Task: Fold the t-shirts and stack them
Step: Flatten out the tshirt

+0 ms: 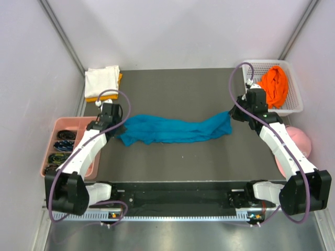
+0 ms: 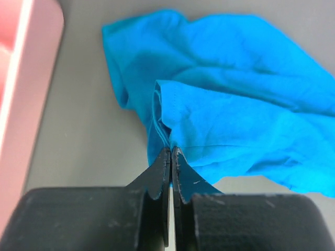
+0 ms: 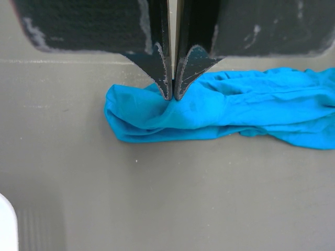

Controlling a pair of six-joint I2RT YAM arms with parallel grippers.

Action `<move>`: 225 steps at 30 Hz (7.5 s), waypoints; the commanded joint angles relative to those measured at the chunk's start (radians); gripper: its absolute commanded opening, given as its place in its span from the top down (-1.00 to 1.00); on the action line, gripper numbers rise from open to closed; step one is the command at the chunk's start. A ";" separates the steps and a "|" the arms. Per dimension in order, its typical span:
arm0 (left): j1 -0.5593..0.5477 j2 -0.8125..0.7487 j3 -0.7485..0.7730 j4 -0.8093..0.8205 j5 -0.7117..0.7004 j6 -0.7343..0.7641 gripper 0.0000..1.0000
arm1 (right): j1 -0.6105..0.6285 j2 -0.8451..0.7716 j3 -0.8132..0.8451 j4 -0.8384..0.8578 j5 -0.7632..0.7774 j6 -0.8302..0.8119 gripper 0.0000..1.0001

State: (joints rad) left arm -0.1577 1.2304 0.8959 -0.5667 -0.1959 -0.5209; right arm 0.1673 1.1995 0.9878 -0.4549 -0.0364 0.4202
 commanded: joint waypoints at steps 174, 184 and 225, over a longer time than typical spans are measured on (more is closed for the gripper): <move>0.001 -0.058 -0.238 0.295 -0.103 -0.165 1.00 | 0.001 0.029 0.017 0.028 -0.046 -0.004 1.00; 0.003 -0.141 -0.121 0.212 -0.139 -0.125 1.00 | 0.001 0.020 0.018 0.027 -0.042 -0.003 1.00; 0.003 -0.008 -0.094 0.329 -0.207 -0.108 0.25 | 0.001 0.025 0.000 0.036 -0.053 0.000 1.00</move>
State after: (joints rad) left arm -0.1577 1.3121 0.7605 -0.2237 -0.3344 -0.6582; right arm 0.1673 1.2308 0.9878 -0.4553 -0.0772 0.4206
